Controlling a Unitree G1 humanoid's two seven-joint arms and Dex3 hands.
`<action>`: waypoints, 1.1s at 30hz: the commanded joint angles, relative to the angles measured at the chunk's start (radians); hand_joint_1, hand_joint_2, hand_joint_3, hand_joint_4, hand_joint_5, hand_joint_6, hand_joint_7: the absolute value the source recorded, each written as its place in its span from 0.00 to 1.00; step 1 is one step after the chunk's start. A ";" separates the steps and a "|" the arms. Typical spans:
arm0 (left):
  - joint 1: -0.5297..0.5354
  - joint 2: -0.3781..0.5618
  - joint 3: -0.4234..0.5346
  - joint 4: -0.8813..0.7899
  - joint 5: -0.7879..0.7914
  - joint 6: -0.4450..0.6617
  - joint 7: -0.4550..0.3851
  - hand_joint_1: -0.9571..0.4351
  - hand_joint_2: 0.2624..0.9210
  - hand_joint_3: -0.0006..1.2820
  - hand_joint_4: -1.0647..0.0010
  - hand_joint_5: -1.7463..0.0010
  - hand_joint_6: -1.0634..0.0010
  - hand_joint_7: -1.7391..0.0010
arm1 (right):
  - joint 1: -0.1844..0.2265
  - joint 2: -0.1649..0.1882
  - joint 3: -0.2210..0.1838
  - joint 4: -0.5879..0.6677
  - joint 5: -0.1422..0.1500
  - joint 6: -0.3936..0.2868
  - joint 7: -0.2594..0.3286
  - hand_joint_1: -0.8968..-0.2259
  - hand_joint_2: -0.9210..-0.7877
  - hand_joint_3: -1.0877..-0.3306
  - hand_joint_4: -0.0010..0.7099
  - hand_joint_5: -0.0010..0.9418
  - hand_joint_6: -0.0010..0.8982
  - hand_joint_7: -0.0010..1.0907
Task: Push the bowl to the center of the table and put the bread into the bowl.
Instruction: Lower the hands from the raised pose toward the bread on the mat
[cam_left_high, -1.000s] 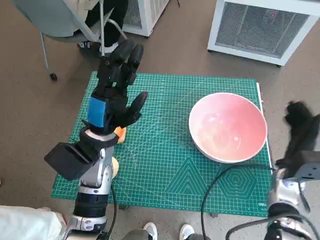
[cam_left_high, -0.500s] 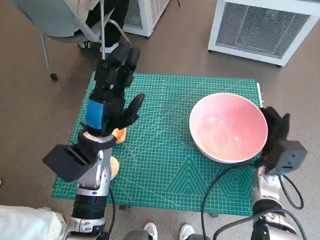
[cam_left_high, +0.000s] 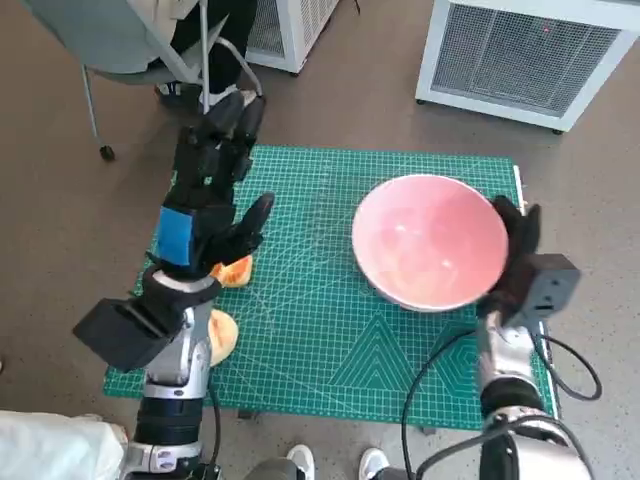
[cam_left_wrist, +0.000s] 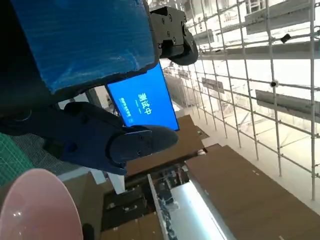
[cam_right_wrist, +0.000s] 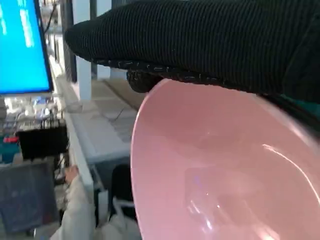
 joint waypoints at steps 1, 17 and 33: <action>0.023 0.009 0.010 -0.031 -0.003 -0.001 0.011 0.43 1.00 0.34 0.80 1.00 0.98 0.67 | -0.016 0.028 0.010 0.010 -0.009 0.023 0.005 0.47 0.00 0.20 0.51 0.01 0.30 0.27; 0.058 0.032 0.026 -0.062 0.039 0.004 0.060 0.42 1.00 0.34 0.80 1.00 0.95 0.69 | -0.070 0.072 0.063 0.019 -0.053 0.060 -0.003 0.43 0.00 0.17 0.53 0.01 0.26 0.37; 0.139 0.199 0.079 -0.155 0.137 0.050 0.051 0.40 1.00 0.34 0.79 1.00 0.94 0.70 | -0.080 -0.006 0.084 -0.024 -0.085 -0.019 -0.007 0.41 0.00 0.16 0.49 0.00 0.22 0.42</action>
